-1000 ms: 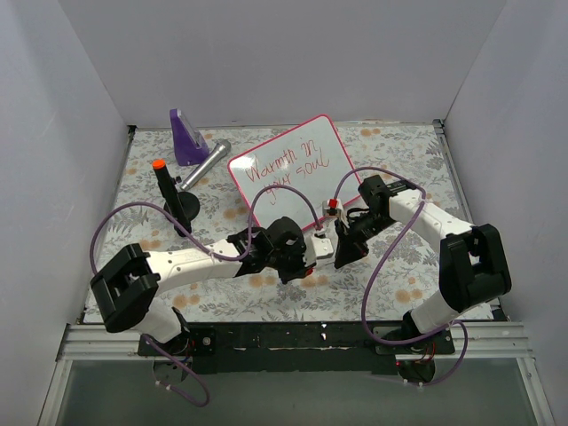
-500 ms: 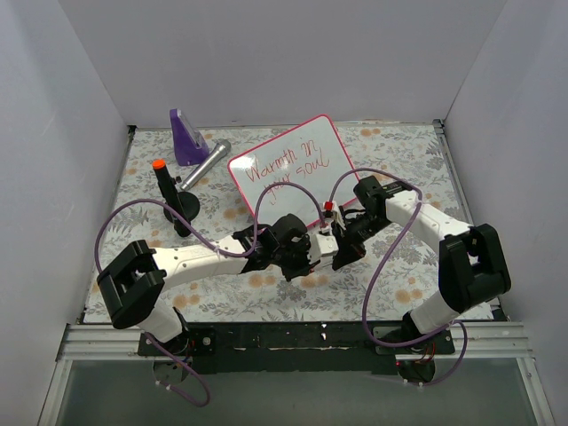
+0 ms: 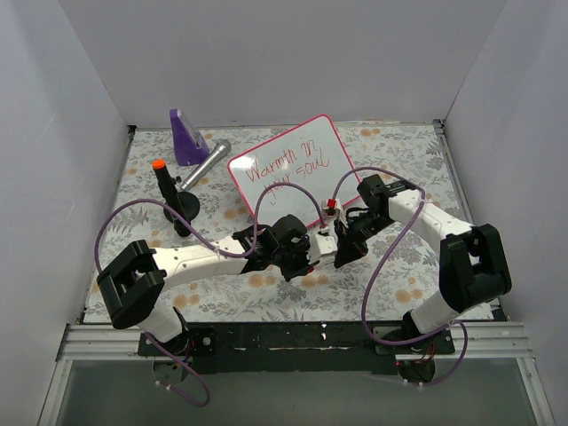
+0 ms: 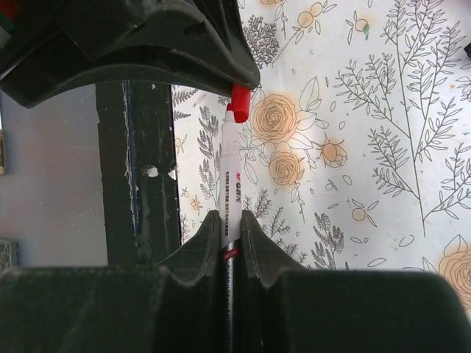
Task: Write a sentence on the whiteboard
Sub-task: Close the whiteboard marker at the center of the board.
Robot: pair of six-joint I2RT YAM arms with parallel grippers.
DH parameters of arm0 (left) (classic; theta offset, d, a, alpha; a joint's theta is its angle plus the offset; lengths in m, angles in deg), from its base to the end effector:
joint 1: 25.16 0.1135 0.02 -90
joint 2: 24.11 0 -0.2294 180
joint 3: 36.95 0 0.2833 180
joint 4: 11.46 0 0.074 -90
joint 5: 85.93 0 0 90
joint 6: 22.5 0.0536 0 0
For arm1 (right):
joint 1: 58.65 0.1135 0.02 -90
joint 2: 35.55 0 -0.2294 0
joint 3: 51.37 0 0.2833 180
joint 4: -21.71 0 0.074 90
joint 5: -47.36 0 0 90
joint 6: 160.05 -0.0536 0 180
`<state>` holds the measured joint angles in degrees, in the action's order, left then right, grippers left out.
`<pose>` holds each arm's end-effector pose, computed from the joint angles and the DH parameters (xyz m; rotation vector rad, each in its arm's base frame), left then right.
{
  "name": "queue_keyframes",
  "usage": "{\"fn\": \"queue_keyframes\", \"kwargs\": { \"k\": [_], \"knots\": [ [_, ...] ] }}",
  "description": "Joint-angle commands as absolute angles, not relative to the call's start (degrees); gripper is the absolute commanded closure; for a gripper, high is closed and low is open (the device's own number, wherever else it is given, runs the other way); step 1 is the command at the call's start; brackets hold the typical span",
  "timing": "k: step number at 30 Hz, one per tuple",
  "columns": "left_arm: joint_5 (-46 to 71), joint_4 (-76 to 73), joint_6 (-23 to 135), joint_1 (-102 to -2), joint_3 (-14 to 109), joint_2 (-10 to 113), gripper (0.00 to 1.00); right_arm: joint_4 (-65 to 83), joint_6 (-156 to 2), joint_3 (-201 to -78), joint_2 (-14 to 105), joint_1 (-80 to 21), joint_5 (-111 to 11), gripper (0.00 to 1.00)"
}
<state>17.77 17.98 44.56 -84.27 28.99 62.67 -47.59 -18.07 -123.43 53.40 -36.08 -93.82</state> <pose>0.1700 -0.3090 0.1448 0.9276 2.4717 -0.8644 0.2555 0.1514 0.1532 -1.6116 2.0488 1.1853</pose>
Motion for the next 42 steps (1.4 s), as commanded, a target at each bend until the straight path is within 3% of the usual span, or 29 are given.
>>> {"fn": "queue_keyframes", "kwargs": {
  "k": [1, 42],
  "knots": [
    [17.7, 18.0, 44.8, -84.7, 28.5, 60.0, 1.00, -47.8, -18.4, -124.0, 51.7, -37.0, -93.9, 0.99],
    [20.0, 16.0, 43.4, -84.7, 30.7, 61.2, 1.00, -47.6, -18.3, -123.8, 56.3, -37.2, -97.6, 0.99]
  ]
}}
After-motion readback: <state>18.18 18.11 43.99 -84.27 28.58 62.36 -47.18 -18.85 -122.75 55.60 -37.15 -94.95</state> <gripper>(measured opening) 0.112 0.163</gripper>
